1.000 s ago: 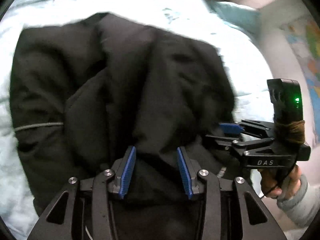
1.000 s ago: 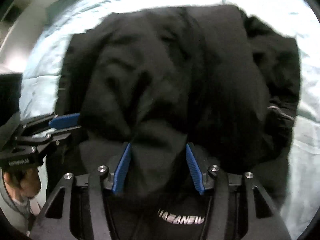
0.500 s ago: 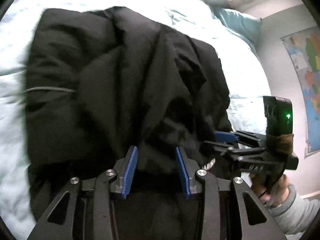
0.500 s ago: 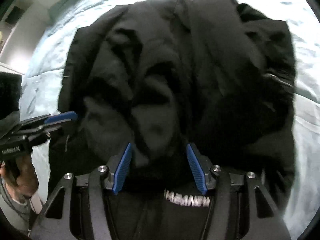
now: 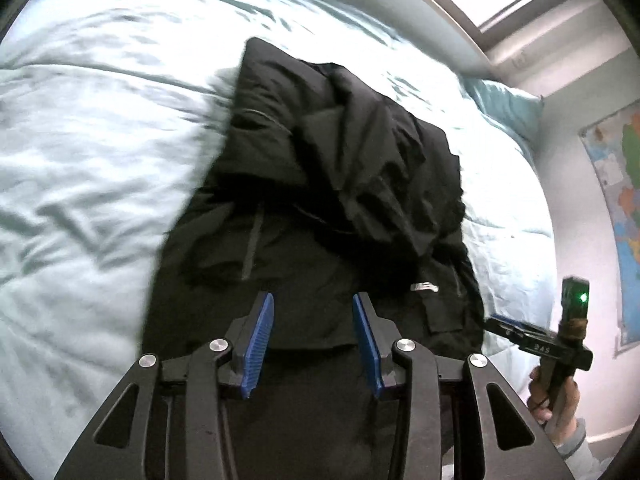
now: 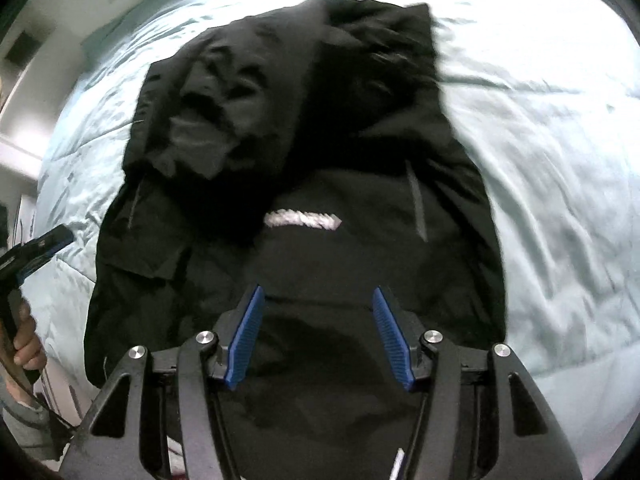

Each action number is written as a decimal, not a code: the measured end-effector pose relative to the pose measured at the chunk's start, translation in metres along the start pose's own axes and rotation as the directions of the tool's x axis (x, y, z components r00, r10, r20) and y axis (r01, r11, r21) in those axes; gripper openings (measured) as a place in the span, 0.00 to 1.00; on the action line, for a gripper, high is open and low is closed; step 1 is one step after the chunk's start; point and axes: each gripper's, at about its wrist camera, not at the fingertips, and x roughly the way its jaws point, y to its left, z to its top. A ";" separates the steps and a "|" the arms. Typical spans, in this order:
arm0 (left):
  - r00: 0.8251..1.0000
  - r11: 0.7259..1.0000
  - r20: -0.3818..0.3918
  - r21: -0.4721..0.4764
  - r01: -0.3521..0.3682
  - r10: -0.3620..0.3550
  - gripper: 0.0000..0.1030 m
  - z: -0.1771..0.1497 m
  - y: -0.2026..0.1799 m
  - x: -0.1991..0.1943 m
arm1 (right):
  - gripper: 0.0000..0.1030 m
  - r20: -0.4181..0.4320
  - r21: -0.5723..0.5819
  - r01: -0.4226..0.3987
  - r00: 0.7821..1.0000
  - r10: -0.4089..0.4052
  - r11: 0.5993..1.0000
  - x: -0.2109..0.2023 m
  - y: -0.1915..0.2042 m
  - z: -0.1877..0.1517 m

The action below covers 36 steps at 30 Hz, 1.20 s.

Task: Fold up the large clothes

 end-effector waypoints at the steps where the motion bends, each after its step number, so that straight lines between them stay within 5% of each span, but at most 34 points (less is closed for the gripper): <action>1: 1.000 1.000 0.008 -0.007 -0.017 0.017 0.41 -0.005 0.004 -0.008 | 0.59 0.000 0.022 -0.004 1.000 0.004 1.000 -0.003 -0.009 -0.006; 11: 0.995 0.981 0.014 -0.172 -0.094 0.098 0.42 -0.058 0.051 -0.046 | 0.62 0.012 0.169 -0.027 1.000 0.025 0.985 -0.030 -0.064 -0.056; 15: 0.984 0.945 -0.044 -0.273 -0.180 0.175 0.55 -0.087 0.080 -0.043 | 0.62 -0.006 0.206 -0.007 1.000 0.008 0.979 -0.032 -0.084 -0.080; 23: 0.987 0.889 -0.138 -0.436 -0.139 0.087 0.61 -0.142 0.121 -0.030 | 0.62 -0.081 0.203 0.056 0.996 -0.041 0.978 -0.019 -0.112 -0.113; 36: 0.981 0.887 -0.193 -0.446 -0.119 0.035 0.61 -0.174 0.131 -0.011 | 0.66 -0.196 0.251 0.007 0.980 0.044 0.968 0.029 -0.132 -0.145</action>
